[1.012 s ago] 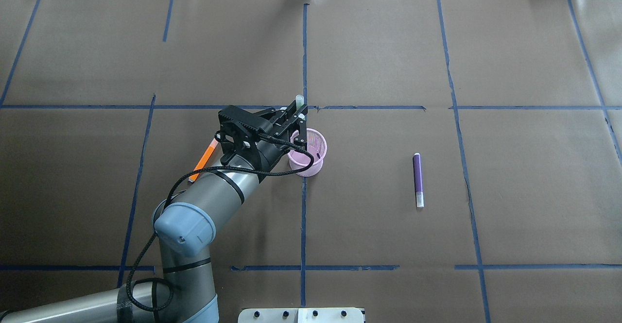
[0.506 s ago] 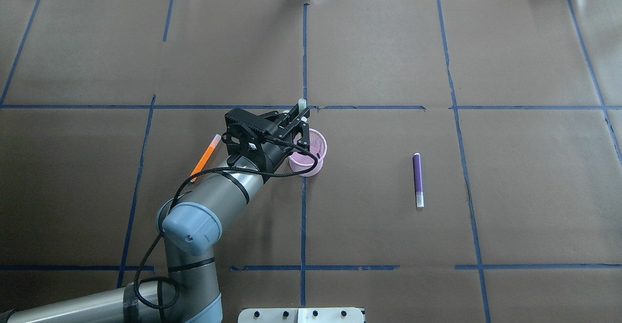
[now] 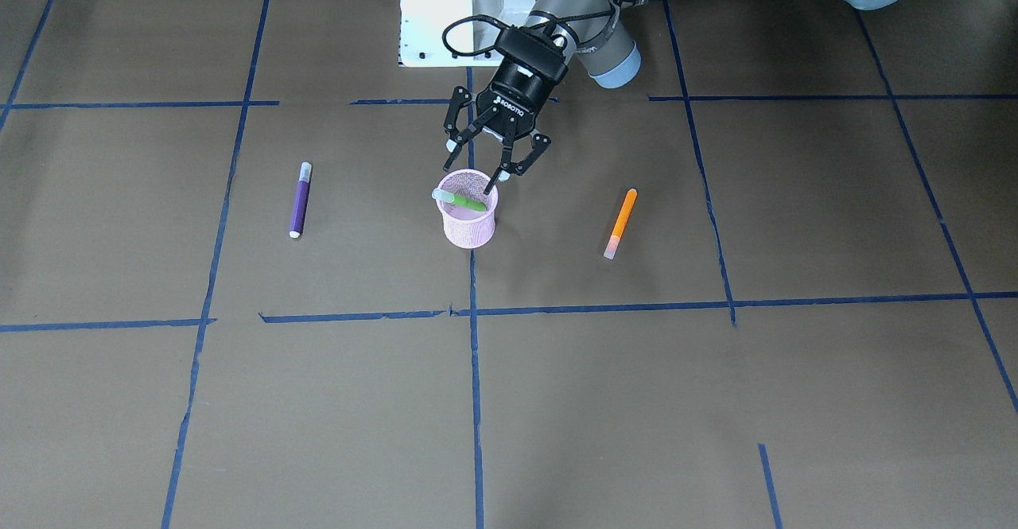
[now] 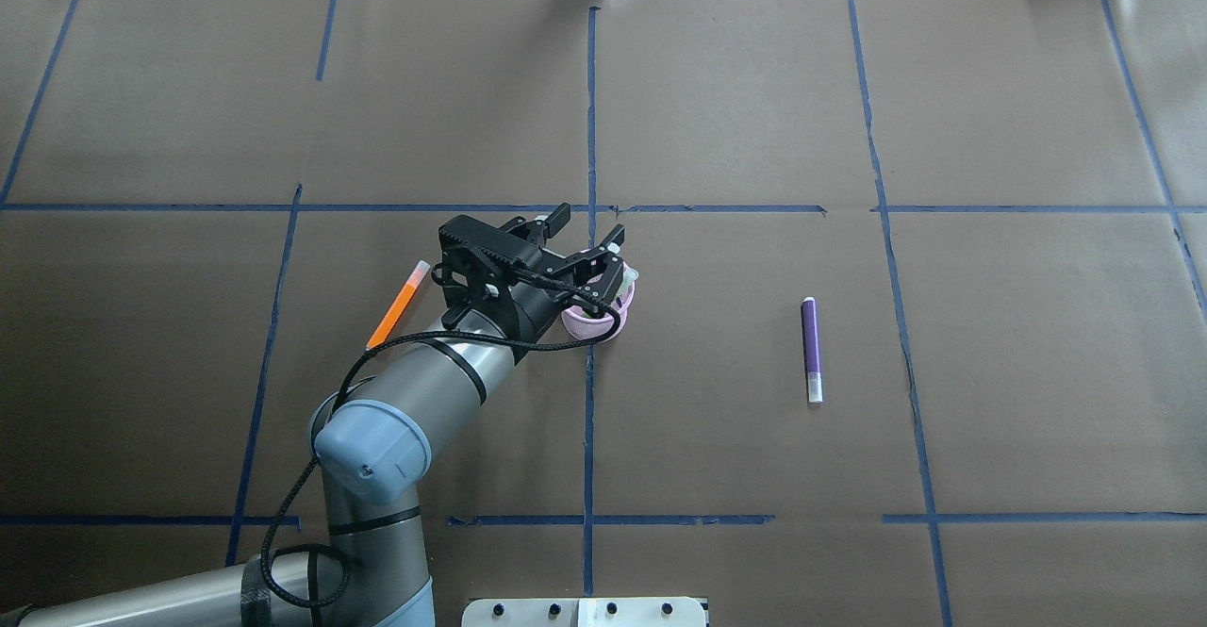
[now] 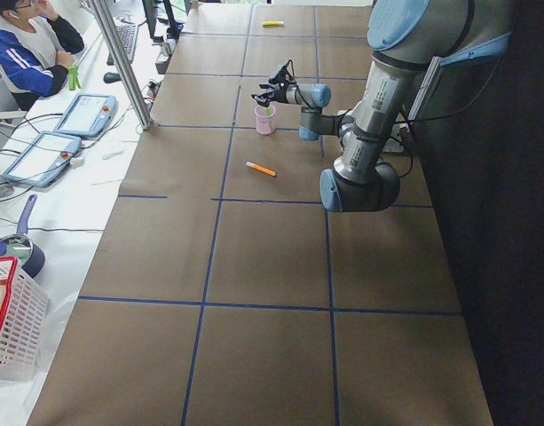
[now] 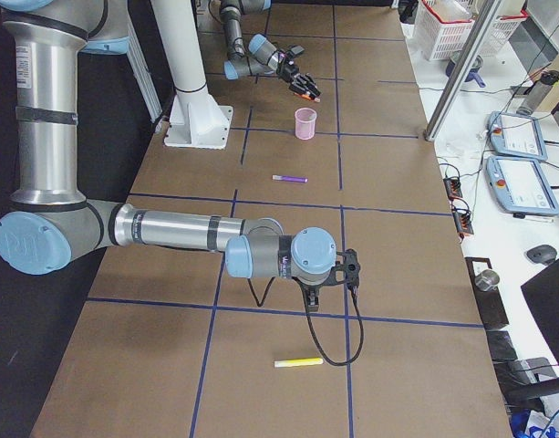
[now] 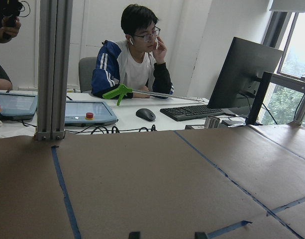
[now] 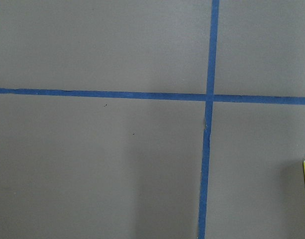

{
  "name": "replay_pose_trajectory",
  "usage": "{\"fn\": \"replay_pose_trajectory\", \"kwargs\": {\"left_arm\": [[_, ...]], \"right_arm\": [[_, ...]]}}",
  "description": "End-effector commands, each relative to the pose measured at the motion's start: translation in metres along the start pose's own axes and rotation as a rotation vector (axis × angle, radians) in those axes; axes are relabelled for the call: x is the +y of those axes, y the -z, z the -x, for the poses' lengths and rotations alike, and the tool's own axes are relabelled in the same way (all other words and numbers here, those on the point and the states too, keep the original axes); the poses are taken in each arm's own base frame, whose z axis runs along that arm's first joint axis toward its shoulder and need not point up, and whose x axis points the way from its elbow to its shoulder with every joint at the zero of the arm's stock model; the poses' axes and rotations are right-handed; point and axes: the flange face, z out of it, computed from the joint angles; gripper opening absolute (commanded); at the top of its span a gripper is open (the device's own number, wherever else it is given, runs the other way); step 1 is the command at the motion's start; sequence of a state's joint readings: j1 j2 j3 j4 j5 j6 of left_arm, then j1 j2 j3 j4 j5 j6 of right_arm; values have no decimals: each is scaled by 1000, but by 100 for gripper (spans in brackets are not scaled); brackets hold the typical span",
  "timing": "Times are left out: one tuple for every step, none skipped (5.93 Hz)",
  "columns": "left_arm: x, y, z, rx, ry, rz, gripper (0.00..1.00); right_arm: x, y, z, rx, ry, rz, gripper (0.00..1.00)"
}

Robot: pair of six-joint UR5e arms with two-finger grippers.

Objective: Collect pens into pen holder
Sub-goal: 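Lower the green highlighter into the pen cup and open the left gripper, then raise the left gripper and withdraw it away from the cup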

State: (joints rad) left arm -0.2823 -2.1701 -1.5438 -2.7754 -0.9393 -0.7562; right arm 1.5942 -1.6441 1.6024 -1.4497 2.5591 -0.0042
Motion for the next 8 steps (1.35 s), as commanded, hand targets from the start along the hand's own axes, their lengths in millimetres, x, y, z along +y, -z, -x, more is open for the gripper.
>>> {"fn": "replay_pose_trajectory", "kwargs": {"left_arm": [[-42, 7, -8, 56, 13, -10, 100], [-83, 0, 14, 45, -29, 24, 100], [-122, -10, 59, 16, -65, 87, 100], [-149, -21, 110, -29, -40, 192, 100], [-175, -28, 151, -71, -5, 342, 100], [-183, -29, 174, -108, 5, 417, 100], [-181, -29, 187, -128, 19, 491, 100], [-176, -28, 195, -138, 26, 534, 100]], "right_arm": [[0, -1, -3, 14, 4, 0, 100], [-3, -2, -11, 90, 9, 1, 100], [1, -6, -16, 92, -7, 10, 100], [5, -8, -20, 91, -15, 15, 100], [7, -11, -24, 95, -17, 22, 100], [10, -19, -39, 105, 12, 27, 100], [11, -37, -69, 144, 89, -10, 100], [10, -64, -109, 146, 85, -1, 100]]}}
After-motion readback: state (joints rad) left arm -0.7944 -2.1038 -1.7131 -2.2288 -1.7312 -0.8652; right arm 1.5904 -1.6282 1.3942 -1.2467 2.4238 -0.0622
